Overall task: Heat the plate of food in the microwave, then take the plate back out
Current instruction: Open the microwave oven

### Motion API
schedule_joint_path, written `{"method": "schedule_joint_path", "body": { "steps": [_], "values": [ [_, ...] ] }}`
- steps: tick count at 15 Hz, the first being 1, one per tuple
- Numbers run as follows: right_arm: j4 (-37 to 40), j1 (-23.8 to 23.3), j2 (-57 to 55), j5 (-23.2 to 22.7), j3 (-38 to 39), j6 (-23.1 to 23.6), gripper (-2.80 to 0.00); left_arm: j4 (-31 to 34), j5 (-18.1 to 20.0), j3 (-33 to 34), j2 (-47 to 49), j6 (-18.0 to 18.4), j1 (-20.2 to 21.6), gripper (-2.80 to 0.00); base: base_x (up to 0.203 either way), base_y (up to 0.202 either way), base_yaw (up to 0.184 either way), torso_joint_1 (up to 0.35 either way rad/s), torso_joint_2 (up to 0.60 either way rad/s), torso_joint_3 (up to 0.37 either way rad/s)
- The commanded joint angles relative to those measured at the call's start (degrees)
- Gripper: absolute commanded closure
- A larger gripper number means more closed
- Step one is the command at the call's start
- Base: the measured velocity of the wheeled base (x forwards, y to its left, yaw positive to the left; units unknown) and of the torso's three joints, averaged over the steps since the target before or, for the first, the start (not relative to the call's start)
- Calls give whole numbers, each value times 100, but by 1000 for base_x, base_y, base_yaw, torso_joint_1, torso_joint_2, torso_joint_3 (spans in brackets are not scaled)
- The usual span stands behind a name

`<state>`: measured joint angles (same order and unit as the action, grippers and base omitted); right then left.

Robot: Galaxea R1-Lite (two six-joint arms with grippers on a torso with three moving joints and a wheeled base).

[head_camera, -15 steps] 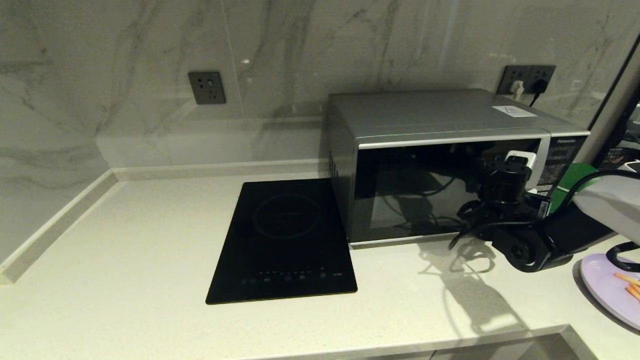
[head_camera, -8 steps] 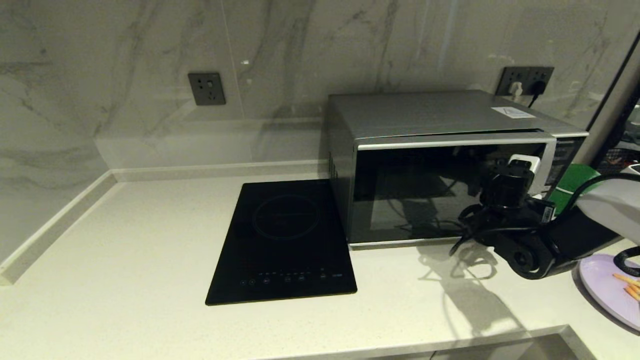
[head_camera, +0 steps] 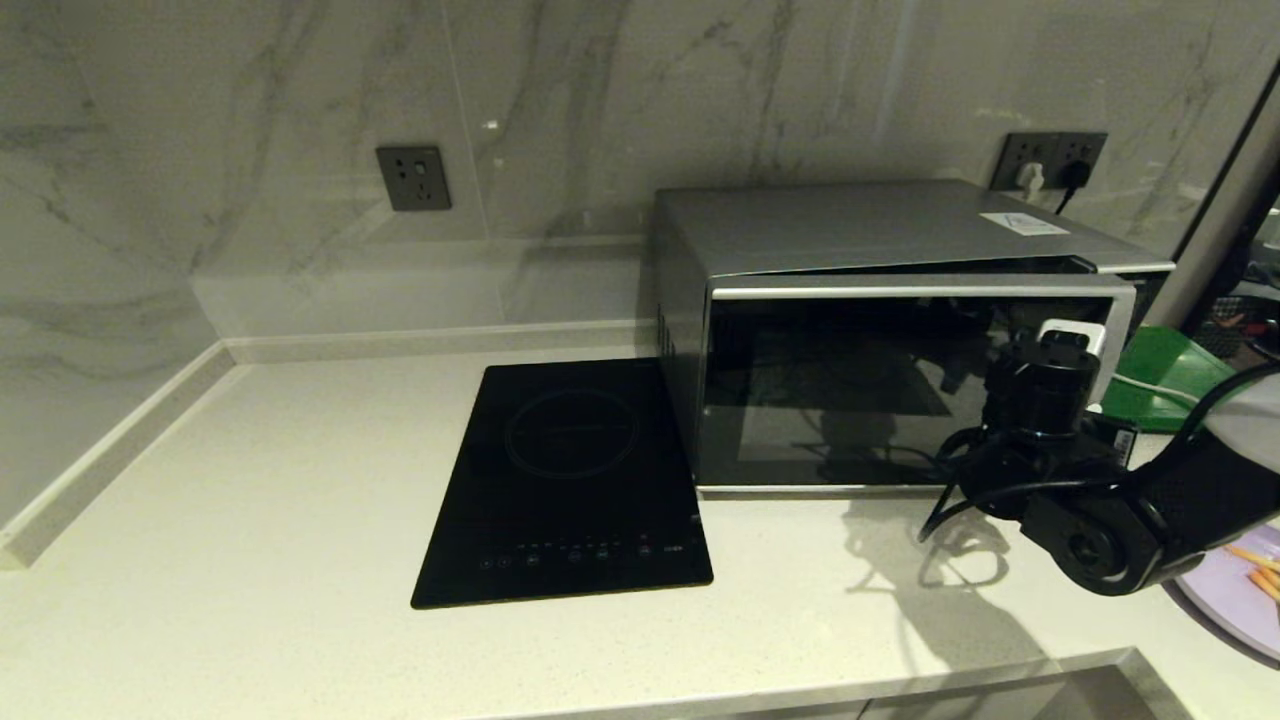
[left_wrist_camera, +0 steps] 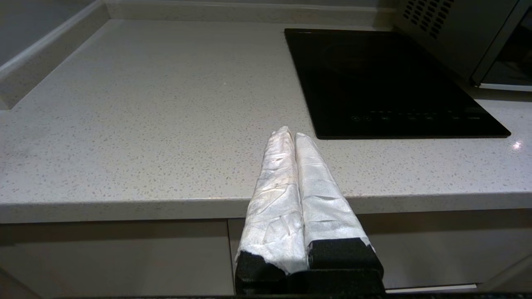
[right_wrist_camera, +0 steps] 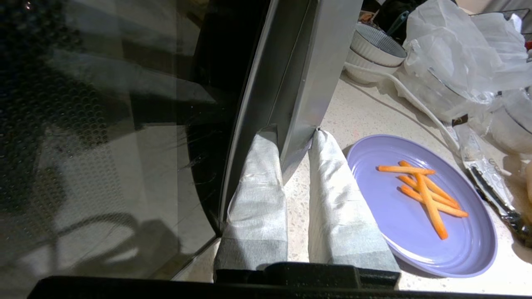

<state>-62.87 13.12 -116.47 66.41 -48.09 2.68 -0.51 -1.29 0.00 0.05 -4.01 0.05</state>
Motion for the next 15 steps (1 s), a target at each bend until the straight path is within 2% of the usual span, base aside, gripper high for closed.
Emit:
{"method": "schedule_joint_path", "body": {
  "steps": [1, 5, 10, 12, 14, 15],
  "values": [
    [-155, 7, 45, 21, 132, 22, -280, -2, -3, 0, 4, -3, 4, 0, 0, 0, 0, 0, 0, 0],
    [-336, 21, 195, -37, 279, 9, -280, -2, -3, 0, 4, -3, 4, 0, 0, 0, 0, 0, 0, 0],
    [-545, 473, 1355, -270, 860, 86, -280, -2, -3, 0, 4, -3, 4, 0, 0, 0, 0, 0, 0, 0],
    [-535, 624, 2069, -337, 875, 457, -280, -2, -3, 0, 4, -3, 4, 0, 0, 0, 0, 0, 0, 0],
    [-474, 705, 2745, -483, 635, 1222, -280, -2, -3, 0, 4, -3, 4, 0, 0, 0, 0, 0, 0, 0],
    [-287, 723, 2963, -552, 272, 1569, -280, -2, -3, 0, 4, -3, 4, 0, 0, 0, 0, 0, 0, 0]
  ]
}}
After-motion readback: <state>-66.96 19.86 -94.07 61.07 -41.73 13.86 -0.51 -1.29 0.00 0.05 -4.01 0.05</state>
